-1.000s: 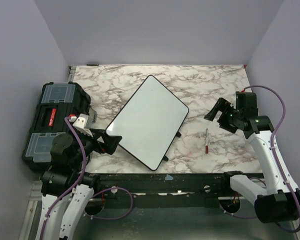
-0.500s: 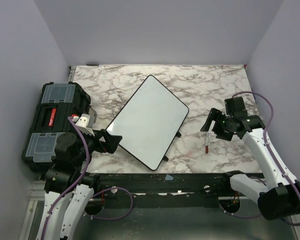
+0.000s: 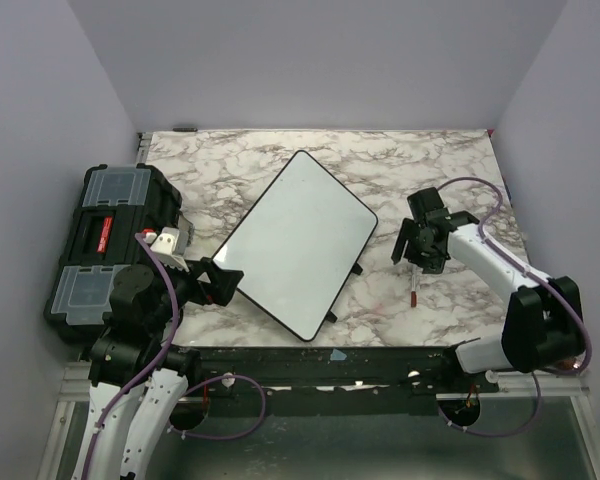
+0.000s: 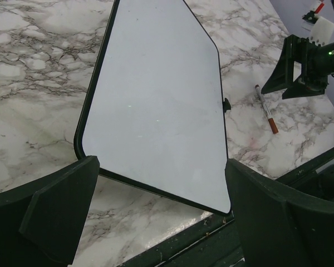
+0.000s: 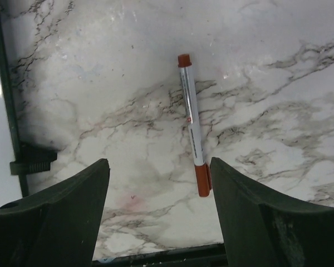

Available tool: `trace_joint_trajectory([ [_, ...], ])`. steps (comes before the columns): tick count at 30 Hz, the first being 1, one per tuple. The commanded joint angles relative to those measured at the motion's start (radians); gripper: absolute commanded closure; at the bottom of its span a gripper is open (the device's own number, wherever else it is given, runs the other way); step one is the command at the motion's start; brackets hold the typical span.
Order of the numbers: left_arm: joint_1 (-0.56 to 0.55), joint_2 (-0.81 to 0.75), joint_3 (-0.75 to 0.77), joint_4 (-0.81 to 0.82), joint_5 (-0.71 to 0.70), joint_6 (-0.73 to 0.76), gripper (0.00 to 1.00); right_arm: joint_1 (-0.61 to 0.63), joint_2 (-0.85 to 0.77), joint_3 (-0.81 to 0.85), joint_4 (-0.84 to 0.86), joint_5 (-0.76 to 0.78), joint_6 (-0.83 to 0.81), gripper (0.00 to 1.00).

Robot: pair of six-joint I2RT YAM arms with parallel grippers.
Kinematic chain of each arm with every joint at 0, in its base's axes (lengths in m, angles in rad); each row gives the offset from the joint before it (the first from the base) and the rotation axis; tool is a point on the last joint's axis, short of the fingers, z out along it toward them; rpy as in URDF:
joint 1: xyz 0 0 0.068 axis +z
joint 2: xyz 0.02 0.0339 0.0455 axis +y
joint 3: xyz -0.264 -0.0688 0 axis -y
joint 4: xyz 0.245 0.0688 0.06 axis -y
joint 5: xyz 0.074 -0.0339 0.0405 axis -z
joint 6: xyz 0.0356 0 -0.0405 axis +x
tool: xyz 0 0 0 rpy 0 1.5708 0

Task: Write a sentence on the whiteboard
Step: Pick up the whiteboard marker from the center of the board.

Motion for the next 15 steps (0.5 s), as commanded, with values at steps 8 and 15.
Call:
trace_joint_trajectory([
  [8,-0.007,-0.003,-0.009,0.011,-0.034,-0.004,0.01,-0.015,0.178,-0.037,0.175,0.109,-0.020,0.43],
  [15,-0.008,0.004,-0.009,0.013,-0.033,-0.003,0.02,-0.067,0.190,-0.055,0.219,0.077,-0.048,0.51],
])
